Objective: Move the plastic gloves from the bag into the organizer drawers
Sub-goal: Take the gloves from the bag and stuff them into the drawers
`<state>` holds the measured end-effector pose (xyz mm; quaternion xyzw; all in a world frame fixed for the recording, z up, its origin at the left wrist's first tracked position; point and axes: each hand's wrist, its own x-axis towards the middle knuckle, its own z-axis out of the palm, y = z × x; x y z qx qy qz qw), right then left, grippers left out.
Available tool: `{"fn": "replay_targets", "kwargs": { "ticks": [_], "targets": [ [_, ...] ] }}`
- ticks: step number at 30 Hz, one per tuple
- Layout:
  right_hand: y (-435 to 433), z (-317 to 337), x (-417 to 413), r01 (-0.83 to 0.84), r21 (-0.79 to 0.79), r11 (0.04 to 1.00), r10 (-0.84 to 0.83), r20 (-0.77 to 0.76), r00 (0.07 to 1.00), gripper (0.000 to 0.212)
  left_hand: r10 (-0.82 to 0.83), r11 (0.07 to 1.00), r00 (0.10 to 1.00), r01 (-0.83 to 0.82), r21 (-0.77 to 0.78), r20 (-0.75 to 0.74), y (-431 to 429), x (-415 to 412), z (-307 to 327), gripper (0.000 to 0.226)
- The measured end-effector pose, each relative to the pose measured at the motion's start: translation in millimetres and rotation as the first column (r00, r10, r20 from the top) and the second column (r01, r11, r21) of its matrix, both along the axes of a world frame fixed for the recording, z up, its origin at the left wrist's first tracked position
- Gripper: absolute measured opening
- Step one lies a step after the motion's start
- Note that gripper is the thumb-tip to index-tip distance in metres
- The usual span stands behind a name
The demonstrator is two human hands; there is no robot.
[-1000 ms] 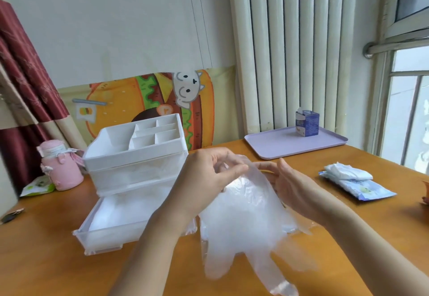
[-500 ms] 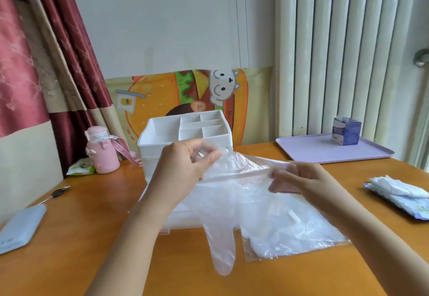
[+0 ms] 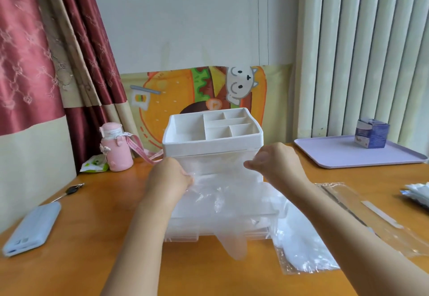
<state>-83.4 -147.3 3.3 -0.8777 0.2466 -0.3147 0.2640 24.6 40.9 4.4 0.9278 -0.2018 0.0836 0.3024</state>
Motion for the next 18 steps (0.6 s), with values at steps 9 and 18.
{"fn": "replay_targets", "kwargs": {
  "ticks": [9,18],
  "targets": [
    [58.8,1.4,-20.4,-0.295,-0.205,0.933,0.263,-0.170,0.950,0.036,0.126,0.980,0.992,-0.129,0.151,0.027,-7.7,8.6,-7.9,0.021],
    [60.2,-12.9,18.6,-0.508,0.047,0.860,0.348,-0.781,0.518,0.057,0.110,0.989,0.994,-0.107,0.102,-0.016,-6.2,13.0,-14.1,0.010]
  ]
}}
